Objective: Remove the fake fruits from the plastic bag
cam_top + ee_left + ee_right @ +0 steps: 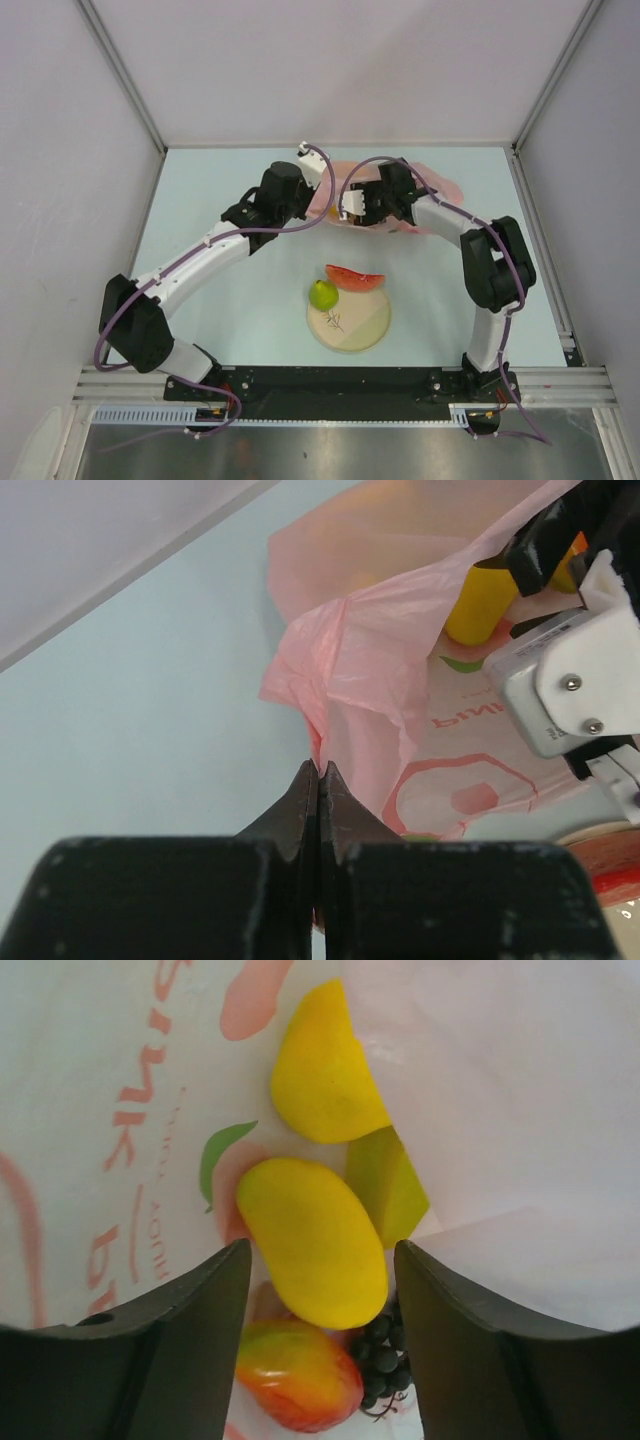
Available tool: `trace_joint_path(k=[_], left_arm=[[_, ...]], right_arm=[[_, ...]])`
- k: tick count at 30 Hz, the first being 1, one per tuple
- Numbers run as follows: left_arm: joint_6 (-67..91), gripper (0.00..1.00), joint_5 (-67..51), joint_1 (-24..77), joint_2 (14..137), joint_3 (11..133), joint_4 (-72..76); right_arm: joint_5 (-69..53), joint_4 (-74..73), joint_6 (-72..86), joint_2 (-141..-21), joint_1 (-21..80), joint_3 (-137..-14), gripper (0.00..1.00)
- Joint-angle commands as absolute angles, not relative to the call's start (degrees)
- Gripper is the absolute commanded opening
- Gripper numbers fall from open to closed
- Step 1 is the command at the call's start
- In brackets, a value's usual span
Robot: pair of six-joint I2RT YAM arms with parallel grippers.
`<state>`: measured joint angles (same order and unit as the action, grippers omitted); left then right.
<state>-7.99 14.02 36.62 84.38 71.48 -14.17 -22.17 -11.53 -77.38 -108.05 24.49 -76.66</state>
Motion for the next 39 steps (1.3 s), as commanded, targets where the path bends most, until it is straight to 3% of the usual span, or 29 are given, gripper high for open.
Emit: trace_joint_path(k=[1, 9, 20, 23, 27, 28, 39], left_arm=[[-8.2, 0.00, 15.5, 36.9, 82.6, 73.0, -12.0], [-8.0, 0.00, 15.6, 36.9, 83.0, 72.9, -11.8], [-7.1, 0.00, 14.8, 36.9, 84.4, 74.2, -12.1], [-6.9, 0.00, 14.4, 36.9, 84.4, 74.0, -12.0], [-6.3, 0.00, 14.0, 36.9, 84.6, 73.9, -12.1], [-6.2, 0.00, 13.9, 36.9, 84.6, 73.8, -12.0], [-5.2, 0.00, 13.9, 36.9, 85.2, 73.6, -11.3]], right_arm=[[-21.6, -16.2, -83.1, -113.1, 23.4, -83.3, 0.66], [-20.4, -33.1, -80.9, -126.7, 21.4, -106.1, 0.70], [-14.7, -38.6, -81.9, -134.5, 21.6, -115.0, 0.69], [-13.2, -37.5, -80.2, -134.9, 21.3, -114.8, 0.64], [-13.2, -34.5, -76.9, -132.7, 20.9, -113.6, 0.37], [-13.7, -33.7, -76.1, -131.4, 21.0, -112.9, 0.35], [-21.4, -25.5, -62.8, -107.1, 23.7, -96.3, 0.28]])
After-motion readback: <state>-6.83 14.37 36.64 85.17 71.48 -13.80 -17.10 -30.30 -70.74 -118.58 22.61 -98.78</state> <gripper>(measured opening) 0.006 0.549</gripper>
